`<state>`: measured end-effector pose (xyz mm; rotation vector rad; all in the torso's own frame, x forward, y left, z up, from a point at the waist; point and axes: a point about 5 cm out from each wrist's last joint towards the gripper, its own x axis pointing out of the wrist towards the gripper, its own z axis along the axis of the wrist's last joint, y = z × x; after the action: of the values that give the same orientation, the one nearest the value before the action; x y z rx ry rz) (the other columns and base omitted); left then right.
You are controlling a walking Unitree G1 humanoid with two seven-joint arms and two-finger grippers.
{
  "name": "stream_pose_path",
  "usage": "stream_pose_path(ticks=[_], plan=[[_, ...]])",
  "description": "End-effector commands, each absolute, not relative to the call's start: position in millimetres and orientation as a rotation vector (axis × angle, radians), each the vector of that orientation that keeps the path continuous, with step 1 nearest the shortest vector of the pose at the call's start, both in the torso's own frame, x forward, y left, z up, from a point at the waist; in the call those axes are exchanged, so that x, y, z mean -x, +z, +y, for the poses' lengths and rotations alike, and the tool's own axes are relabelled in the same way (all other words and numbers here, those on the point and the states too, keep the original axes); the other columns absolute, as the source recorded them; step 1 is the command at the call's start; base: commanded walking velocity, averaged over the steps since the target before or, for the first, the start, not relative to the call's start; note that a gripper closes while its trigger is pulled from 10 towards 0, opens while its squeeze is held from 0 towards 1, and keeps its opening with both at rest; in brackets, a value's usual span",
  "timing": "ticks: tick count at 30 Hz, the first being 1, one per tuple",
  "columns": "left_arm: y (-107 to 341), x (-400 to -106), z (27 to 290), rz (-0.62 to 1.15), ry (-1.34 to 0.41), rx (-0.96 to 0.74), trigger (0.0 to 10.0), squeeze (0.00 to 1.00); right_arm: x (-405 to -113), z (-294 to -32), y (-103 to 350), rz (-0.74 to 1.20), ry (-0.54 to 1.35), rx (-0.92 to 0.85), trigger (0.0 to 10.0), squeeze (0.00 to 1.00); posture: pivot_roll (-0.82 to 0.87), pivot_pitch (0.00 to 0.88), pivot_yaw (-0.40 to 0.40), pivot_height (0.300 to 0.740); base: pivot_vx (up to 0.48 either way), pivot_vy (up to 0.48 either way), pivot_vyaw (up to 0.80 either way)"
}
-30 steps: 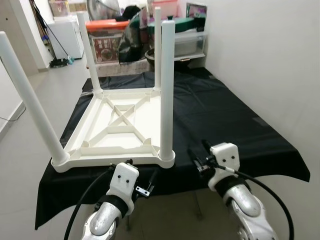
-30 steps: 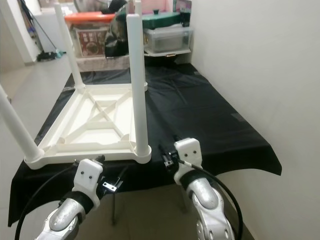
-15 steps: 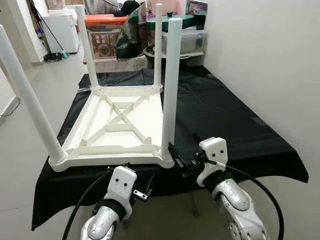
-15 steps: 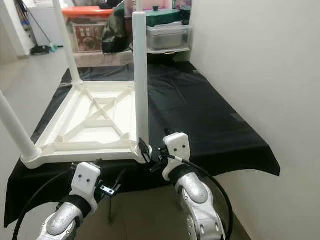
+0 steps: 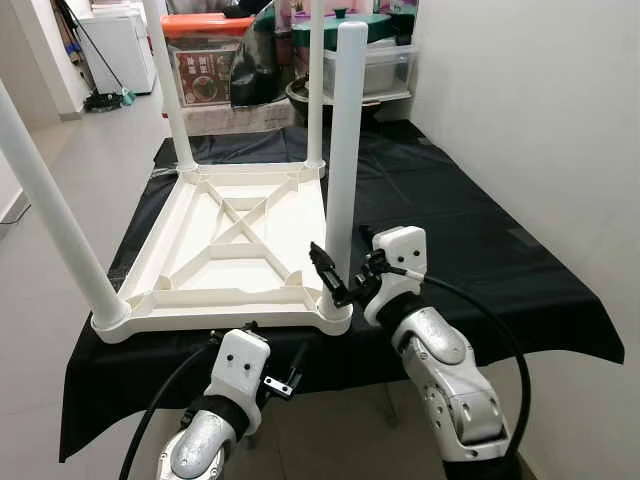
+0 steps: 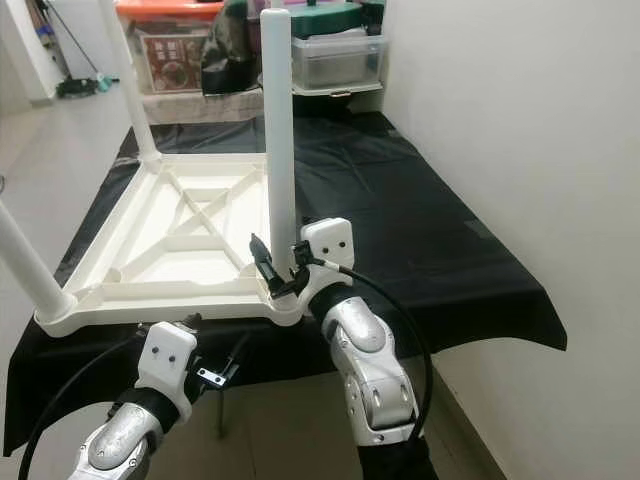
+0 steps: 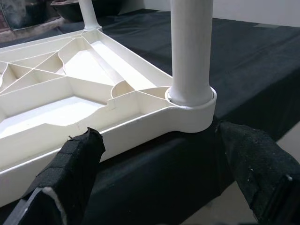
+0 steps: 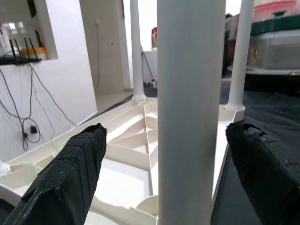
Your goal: Building children table
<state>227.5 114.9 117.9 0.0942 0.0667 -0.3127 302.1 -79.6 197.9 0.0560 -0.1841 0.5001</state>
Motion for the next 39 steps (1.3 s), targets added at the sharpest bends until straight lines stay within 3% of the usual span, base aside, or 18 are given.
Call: stream_pose_path(ticks=[1, 19, 20, 23, 24, 33, 39], plan=[[117, -227, 116, 0.078, -0.313, -0.106, 10.0, 0.0, -304, -75, 198, -0.172, 0.52, -0.063, 10.0, 0.0, 0.11, 0.07, -0.025, 0.74, 0.0, 0.0, 0.0], [118, -225, 117, 0.082, -0.303, -0.1, 10.0, 0.0, -338, -66, 185, -0.047, 0.357, 0.036, 10.0, 0.0, 0.11, 0.09, -0.035, 0.74, 0.0, 0.0, 0.0], [118, -224, 117, 0.083, -0.303, -0.1, 10.0, 0.0, -340, -67, 186, -0.047, 0.345, 0.036, 4.8, 0.0, 0.12, 0.095, -0.036, 0.74, 0.0, 0.0, 0.0], [118, -224, 117, 0.083, -0.302, -0.1, 10.0, 0.0, -341, -67, 186, -0.047, 0.338, 0.036, 4.8, 0.0, 0.12, 0.095, -0.036, 0.74, 0.0, 0.0, 0.0], [118, -224, 117, 0.084, -0.301, -0.1, 10.0, 0.0, -344, -69, 188, -0.051, 0.32, 0.041, 0.0, 0.0, 0.12, 0.103, -0.036, 0.74, 0.0, 0.0, 0.0], [118, -221, 118, 0.09, -0.298, -0.101, 10.0, 0.0, -362, -81, 198, -0.056, 0.226, 0.019, 0.0, 0.0, 0.12, 0.121, -0.035, 0.74, 0.0, 0.0, 0.0], [121, -219, 118, 0.092, -0.298, -0.101, 10.0, 0.0, -377, -86, 208, -0.039, 0.226, -0.179, 0.0, 0.0, 0.13, 0.152, -0.03, 0.74, 0.0, 0.0, 0.0]])
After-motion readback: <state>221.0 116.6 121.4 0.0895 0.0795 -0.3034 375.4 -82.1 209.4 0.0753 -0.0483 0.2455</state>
